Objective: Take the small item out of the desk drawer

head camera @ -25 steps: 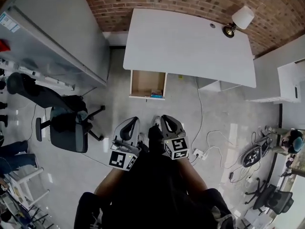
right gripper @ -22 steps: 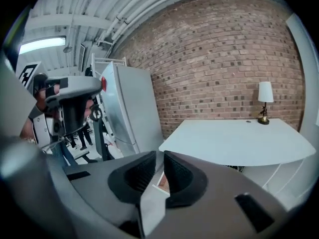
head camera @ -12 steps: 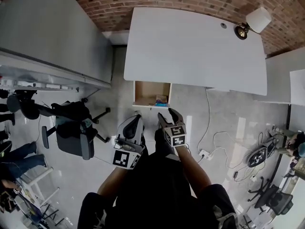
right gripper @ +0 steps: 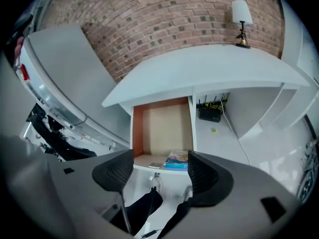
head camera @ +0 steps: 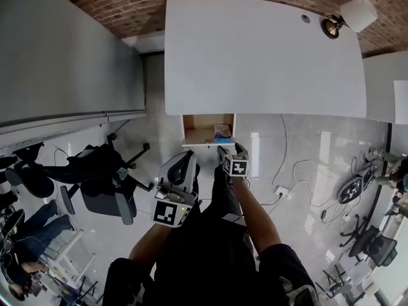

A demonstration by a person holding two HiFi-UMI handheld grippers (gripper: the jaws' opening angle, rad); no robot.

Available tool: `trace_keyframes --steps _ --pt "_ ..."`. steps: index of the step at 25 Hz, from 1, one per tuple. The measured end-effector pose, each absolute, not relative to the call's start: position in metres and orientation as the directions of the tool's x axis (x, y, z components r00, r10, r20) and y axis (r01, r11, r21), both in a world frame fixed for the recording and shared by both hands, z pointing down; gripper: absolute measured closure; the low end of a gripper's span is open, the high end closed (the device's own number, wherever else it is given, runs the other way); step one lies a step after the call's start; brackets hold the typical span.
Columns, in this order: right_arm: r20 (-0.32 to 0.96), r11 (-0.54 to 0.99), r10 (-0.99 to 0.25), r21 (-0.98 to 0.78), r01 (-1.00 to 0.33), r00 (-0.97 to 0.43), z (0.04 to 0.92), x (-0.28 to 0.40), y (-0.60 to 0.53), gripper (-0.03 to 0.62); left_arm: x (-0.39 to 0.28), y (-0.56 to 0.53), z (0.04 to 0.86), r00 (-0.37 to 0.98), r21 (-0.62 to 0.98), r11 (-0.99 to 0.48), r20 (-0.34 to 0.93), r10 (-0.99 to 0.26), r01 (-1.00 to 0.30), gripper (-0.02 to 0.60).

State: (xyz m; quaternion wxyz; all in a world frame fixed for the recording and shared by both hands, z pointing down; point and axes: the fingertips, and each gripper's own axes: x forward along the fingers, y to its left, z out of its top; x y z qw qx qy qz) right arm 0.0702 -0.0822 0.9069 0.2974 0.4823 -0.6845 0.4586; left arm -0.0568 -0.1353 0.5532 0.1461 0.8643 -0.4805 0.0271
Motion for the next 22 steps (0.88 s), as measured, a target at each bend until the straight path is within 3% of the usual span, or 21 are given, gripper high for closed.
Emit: trace_keyframes --steps 12,19,22 --pt "0.936 -0.040 -0.248 -0.267 -0.963 -0.249 1.048 0.072 -0.087 0.209 -0.079 -0.163 0.620 0.561 0.219 -0.517 0.278 -0.780 -0.827 0.574" --pt "0.971 -0.020 -0.160 -0.184 -0.983 -0.178 1.083 0.074 -0.081 0.192 -0.091 -0.161 0.640 0.533 0.252 -0.473 0.300 -0.791 -0.844 0.574" --pt "0.963 0.013 -0.187 -0.196 -0.980 -0.195 1.087 0.065 -0.092 0.192 -0.093 -0.160 0.644 0.525 0.261 -0.460 0.307 -0.794 -0.849 0.574"
